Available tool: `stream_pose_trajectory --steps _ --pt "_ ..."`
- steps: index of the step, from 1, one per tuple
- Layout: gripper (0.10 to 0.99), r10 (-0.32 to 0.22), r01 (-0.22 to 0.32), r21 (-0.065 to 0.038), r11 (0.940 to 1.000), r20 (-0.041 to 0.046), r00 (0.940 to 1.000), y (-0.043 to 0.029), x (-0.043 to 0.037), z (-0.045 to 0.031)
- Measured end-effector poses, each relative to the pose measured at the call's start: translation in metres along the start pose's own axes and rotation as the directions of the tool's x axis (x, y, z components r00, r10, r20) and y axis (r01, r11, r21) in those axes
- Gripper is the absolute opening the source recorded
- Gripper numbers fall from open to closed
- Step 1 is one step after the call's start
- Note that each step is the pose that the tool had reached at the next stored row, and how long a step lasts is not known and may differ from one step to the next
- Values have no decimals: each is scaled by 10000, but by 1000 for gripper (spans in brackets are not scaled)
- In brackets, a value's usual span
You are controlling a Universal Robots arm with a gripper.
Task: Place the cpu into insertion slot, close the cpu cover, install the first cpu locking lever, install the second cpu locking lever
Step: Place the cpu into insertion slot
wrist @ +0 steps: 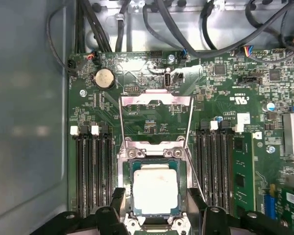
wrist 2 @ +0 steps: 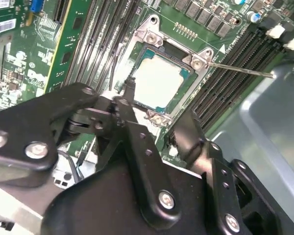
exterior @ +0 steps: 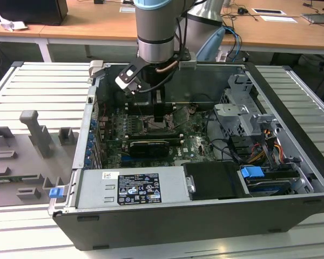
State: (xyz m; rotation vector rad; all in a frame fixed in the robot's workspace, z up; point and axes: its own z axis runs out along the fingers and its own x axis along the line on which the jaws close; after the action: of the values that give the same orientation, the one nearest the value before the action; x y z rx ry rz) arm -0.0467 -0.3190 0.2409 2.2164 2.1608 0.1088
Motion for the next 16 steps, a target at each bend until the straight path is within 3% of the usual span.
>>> stream_pose_trajectory --steps 5,6,9,16 --pt "278 2 -2 11 10000 -1 10000 5 1 -56" --pt "278 2 -2 11 10000 0 10000 5 1 -60" --pt "106 2 -2 11 10000 0 10000 6 1 -79" --pt "106 2 -2 18 10000 -1 10000 15 4 -191"
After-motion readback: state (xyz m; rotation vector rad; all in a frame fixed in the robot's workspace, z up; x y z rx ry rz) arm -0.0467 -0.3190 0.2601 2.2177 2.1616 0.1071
